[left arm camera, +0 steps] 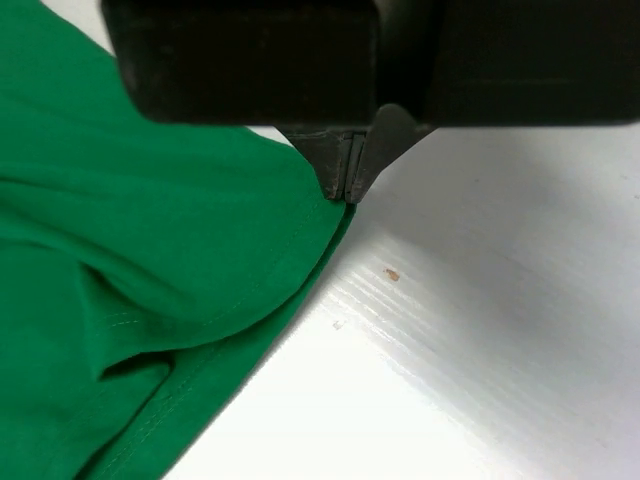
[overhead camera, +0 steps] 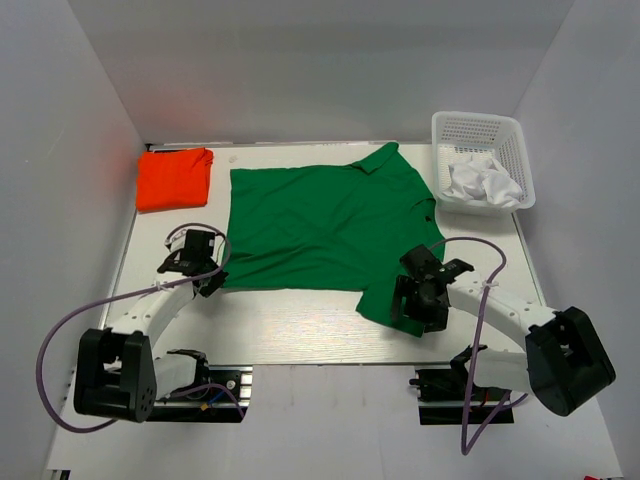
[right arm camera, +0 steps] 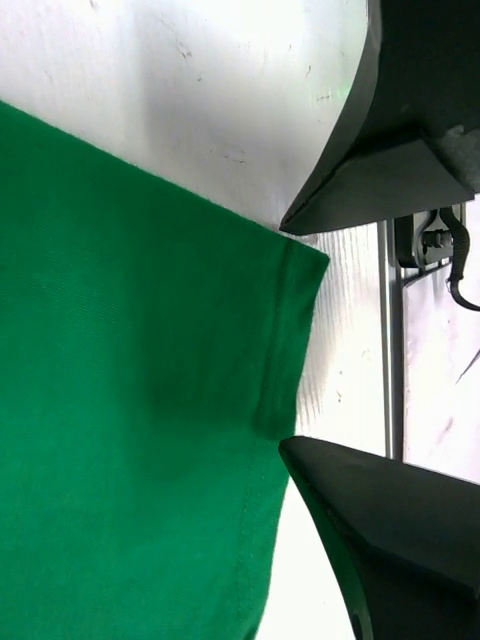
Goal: Fold and stack the t-shirts
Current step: Flatten out the tshirt, then grap the side of the flattened tshirt closest away from the robot with both arms
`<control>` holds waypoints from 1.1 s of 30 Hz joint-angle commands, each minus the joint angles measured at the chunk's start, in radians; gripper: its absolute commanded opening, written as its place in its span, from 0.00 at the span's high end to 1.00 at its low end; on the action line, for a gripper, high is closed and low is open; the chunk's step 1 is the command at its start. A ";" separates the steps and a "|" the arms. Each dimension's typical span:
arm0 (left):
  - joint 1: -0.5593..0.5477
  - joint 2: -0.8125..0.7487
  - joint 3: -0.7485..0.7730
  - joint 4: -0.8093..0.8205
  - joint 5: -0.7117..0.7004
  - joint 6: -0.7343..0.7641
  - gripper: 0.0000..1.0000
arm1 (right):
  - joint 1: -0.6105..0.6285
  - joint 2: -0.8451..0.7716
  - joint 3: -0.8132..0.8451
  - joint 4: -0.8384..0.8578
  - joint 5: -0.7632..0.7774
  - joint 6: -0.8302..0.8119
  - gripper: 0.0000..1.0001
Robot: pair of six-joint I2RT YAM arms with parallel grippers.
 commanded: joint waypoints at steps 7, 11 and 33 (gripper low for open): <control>-0.005 -0.048 -0.021 -0.034 -0.054 -0.043 1.00 | 0.012 0.045 -0.039 0.086 0.025 0.037 0.42; -0.005 -0.048 -0.021 -0.034 -0.045 -0.043 1.00 | 0.015 0.028 -0.039 0.071 0.020 0.033 0.86; -0.015 -0.222 -0.056 -0.140 0.013 -0.103 1.00 | 0.012 -0.400 0.213 -0.444 0.243 0.241 1.00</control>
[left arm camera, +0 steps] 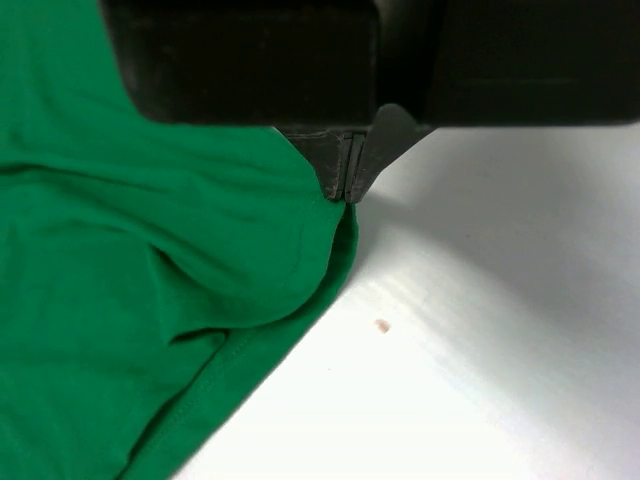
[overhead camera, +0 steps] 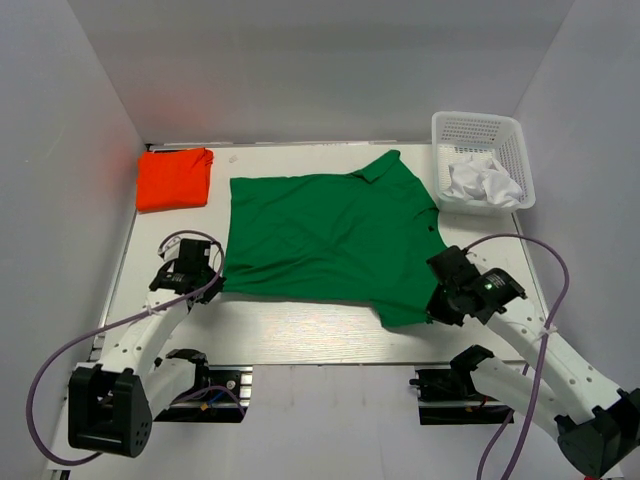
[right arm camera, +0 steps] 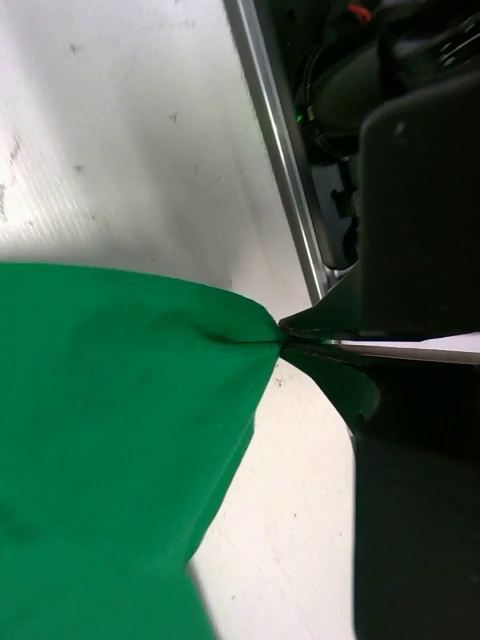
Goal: Fold and stack the t-shirts
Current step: Grap the side of the flattened tshirt closest away from the robot with both arms, then fold the flattened tshirt in 1/3 of the way
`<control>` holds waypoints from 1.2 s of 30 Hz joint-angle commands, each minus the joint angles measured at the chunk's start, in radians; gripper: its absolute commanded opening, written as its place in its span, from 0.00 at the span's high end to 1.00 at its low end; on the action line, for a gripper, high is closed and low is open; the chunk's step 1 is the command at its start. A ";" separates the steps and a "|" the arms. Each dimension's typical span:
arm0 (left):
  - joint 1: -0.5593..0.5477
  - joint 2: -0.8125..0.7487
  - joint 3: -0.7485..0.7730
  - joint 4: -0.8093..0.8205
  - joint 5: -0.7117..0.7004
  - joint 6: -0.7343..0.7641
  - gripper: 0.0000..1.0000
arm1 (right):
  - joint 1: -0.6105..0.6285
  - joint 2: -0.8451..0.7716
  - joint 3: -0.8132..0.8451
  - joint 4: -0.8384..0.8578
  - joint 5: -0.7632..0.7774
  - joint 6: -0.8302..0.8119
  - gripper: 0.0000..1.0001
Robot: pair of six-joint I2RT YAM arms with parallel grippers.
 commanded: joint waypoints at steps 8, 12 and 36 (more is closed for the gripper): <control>-0.004 -0.110 -0.036 -0.032 0.052 -0.025 1.00 | -0.001 0.001 0.063 -0.037 0.017 -0.085 1.00; -0.004 -0.097 -0.025 0.023 0.101 -0.025 1.00 | -0.004 0.038 0.060 0.081 0.010 -0.157 1.00; 0.018 0.473 0.455 0.141 -0.026 0.004 1.00 | -0.234 0.586 0.477 0.505 0.039 -0.446 1.00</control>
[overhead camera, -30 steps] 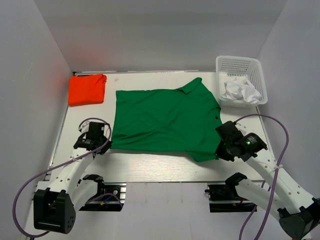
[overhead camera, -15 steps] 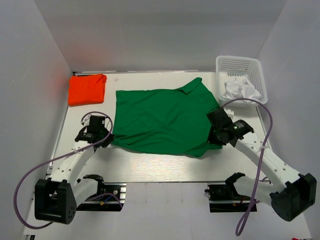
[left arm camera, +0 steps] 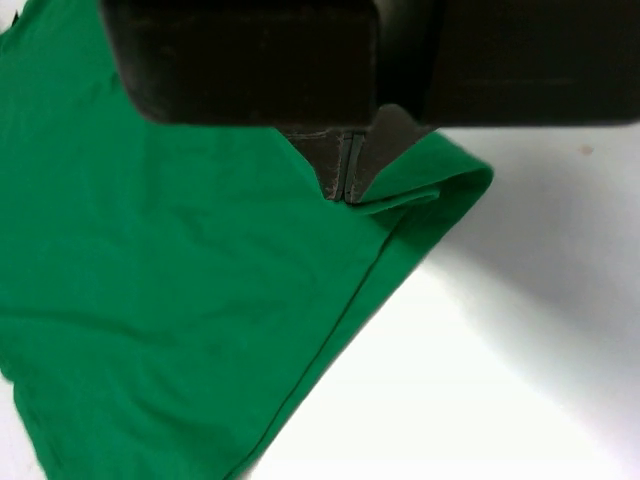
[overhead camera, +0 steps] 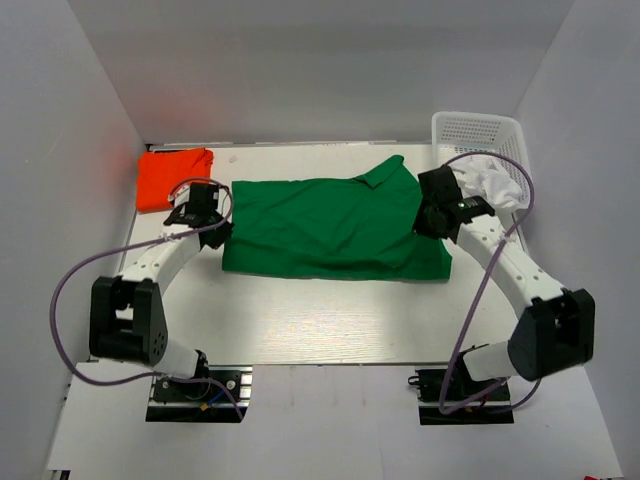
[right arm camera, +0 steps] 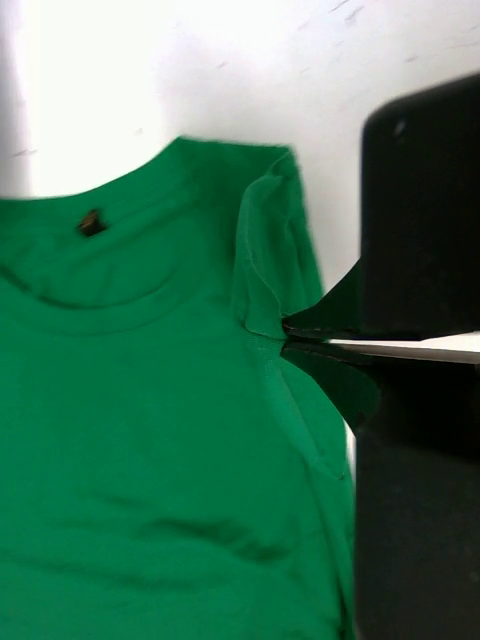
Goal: Fold and stack the t-shirts
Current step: Fold the flattened tshirt in 1/3 of the way
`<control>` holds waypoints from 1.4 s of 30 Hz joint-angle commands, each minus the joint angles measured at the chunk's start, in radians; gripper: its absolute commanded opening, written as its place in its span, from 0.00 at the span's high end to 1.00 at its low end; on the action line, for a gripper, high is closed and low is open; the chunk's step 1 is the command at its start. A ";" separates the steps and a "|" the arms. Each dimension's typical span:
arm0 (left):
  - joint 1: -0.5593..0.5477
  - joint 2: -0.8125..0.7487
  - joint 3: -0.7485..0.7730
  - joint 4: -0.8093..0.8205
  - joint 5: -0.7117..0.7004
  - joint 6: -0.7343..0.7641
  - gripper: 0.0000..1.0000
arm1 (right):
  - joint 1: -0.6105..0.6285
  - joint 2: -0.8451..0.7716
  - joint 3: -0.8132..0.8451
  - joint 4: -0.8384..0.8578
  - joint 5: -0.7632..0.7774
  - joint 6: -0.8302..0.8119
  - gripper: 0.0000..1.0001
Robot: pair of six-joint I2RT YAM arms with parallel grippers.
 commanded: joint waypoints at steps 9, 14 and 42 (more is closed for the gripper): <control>0.013 0.290 0.260 0.016 -0.088 0.010 0.99 | -0.105 0.357 0.275 0.189 -0.105 -0.087 1.00; 0.032 0.453 0.418 -0.071 -0.049 0.068 0.00 | -0.129 0.561 0.457 0.238 -0.202 -0.164 0.63; 0.026 -0.179 -0.137 0.056 0.112 0.194 0.00 | -0.108 0.409 -0.049 0.551 -0.628 -0.116 0.10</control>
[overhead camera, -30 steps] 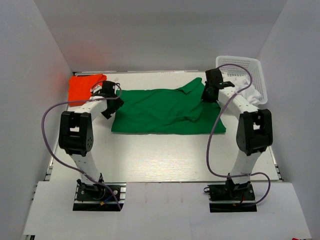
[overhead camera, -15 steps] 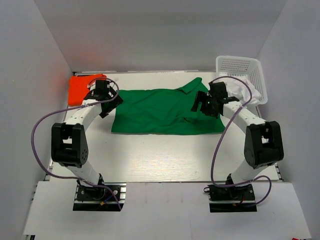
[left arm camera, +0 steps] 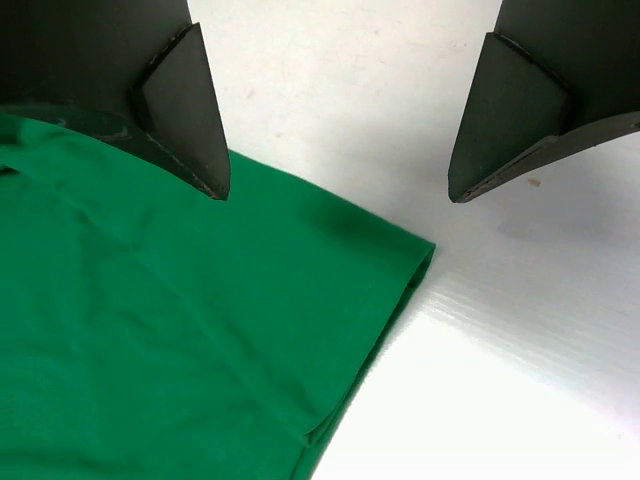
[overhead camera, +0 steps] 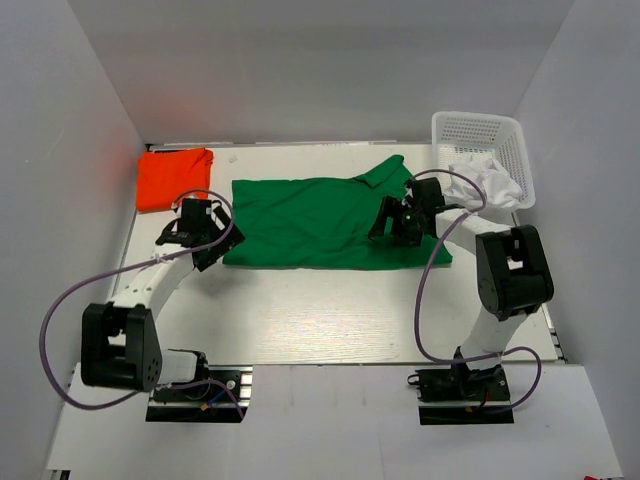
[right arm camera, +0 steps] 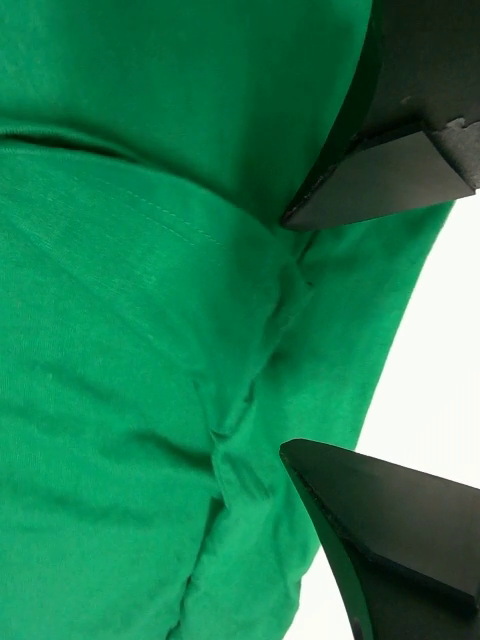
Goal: Fold and stack the t-shirts
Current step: Fold the flattened tshirt in 1/3 of the way
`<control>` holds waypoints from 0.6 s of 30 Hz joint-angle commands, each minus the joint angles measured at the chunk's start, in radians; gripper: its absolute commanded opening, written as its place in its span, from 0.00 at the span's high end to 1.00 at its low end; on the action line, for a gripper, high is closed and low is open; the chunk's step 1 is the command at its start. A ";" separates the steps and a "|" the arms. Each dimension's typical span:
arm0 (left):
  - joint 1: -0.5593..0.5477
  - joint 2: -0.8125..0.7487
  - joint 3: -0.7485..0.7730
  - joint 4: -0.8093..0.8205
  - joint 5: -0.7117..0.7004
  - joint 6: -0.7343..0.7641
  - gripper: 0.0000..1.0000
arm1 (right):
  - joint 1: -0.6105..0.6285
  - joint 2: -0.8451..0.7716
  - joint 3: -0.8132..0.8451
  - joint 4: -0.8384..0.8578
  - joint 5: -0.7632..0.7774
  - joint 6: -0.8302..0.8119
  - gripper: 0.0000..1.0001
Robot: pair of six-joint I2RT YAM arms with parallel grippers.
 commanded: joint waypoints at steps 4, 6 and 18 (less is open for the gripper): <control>0.005 -0.112 -0.026 0.035 -0.056 -0.006 0.00 | 0.005 0.032 0.074 0.017 -0.020 0.013 0.10; 0.005 -0.112 -0.026 0.035 -0.056 -0.006 0.00 | 0.002 0.029 0.060 0.034 -0.014 0.018 0.10; 0.005 -0.139 -0.016 0.013 -0.088 -0.015 0.00 | 0.007 0.124 0.172 0.207 -0.149 0.119 0.10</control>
